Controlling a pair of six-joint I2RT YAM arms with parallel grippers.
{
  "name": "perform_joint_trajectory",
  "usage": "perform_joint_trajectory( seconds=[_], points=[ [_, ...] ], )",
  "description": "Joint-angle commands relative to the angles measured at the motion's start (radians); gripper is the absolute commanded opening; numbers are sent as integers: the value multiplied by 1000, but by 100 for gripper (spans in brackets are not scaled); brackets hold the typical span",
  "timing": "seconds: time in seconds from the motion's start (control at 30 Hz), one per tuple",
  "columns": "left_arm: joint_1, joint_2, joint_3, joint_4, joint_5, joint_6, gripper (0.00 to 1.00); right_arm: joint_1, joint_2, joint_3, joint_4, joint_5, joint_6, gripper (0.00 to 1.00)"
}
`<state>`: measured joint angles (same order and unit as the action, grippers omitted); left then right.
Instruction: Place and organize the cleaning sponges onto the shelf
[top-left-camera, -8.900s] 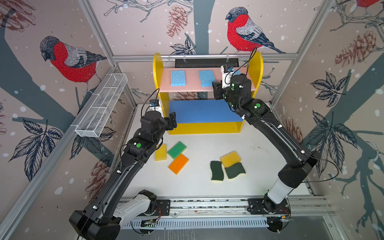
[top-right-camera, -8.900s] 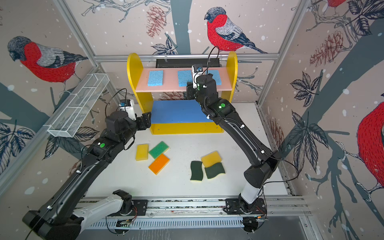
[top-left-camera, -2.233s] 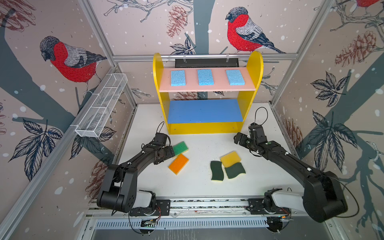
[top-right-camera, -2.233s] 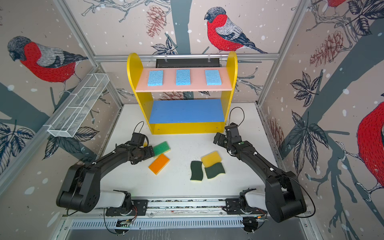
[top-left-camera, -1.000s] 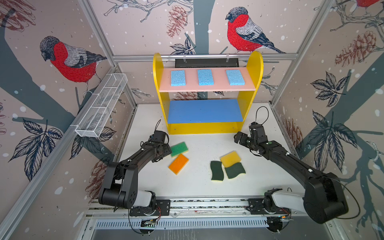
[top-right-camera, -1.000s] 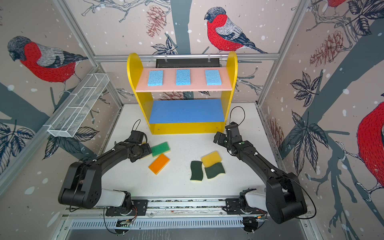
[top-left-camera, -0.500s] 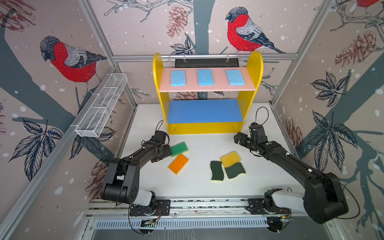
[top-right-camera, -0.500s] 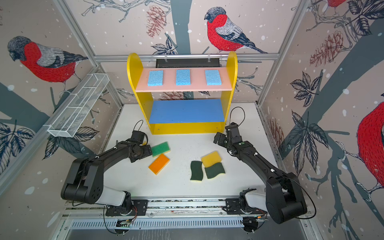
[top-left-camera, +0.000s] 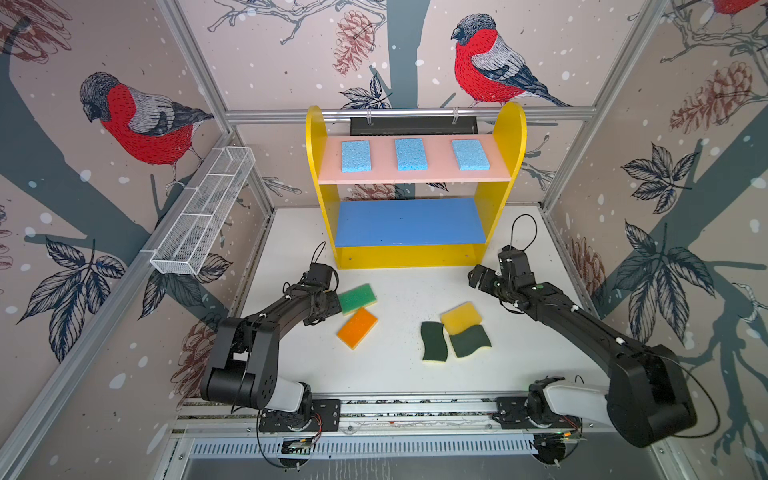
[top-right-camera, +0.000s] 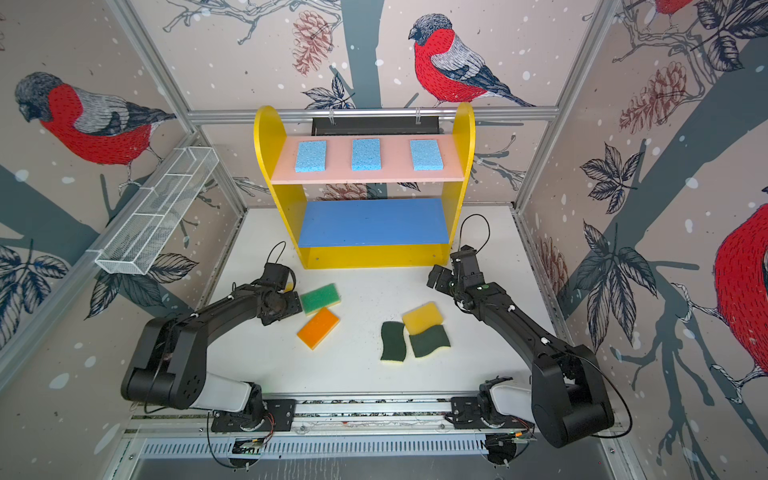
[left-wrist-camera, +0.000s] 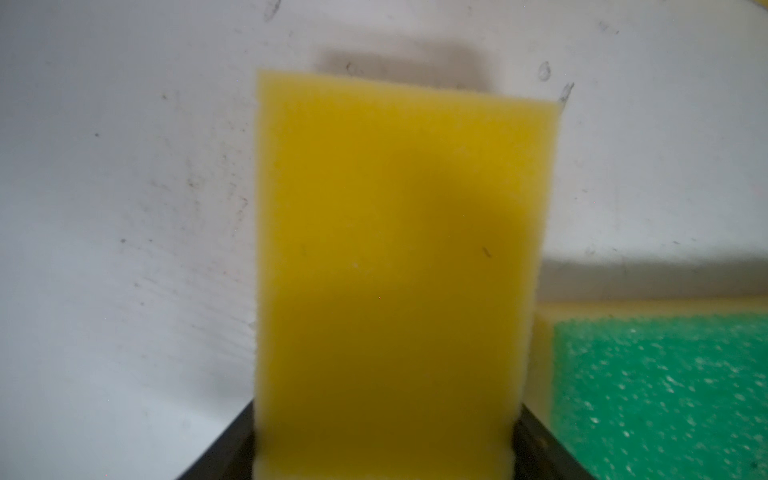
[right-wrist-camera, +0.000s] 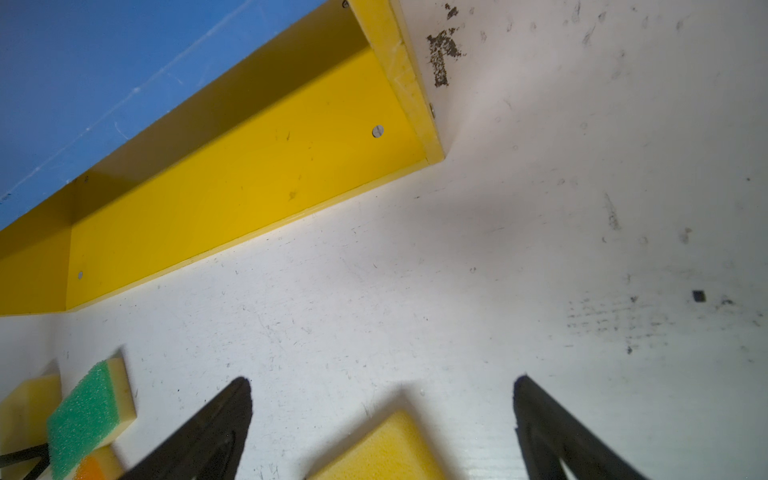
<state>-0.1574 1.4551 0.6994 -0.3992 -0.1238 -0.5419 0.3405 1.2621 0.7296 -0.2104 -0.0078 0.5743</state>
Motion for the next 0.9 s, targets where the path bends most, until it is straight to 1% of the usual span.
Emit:
perform_joint_trajectory(
  seconds=[0.0, 0.23, 0.3, 0.43, 0.57, 0.73, 0.87],
  points=[
    [2, 1, -4, 16, -4, 22, 68, 1, -23, -7, 21, 3, -12, 98],
    [-1, -69, -7, 6, -4, 27, 64, 0, -43, -16, 20, 8, -19, 98],
    [-4, -103, -6, 2, 21, 46, 64, 0, -45, -16, 20, 8, -22, 98],
    [-8, -154, -9, -18, 52, 48, 63, -1, -52, -16, 17, 8, -23, 98],
    [-17, -222, -2, -64, 55, 49, 63, -3, -62, -18, 17, 9, -22, 98],
    [-54, -335, 14, -84, 87, 68, 61, -2, -70, -15, 13, 12, -20, 98],
    [-117, -400, 60, -109, 69, 74, 62, -2, -82, -12, 1, 11, -16, 98]
  ],
)
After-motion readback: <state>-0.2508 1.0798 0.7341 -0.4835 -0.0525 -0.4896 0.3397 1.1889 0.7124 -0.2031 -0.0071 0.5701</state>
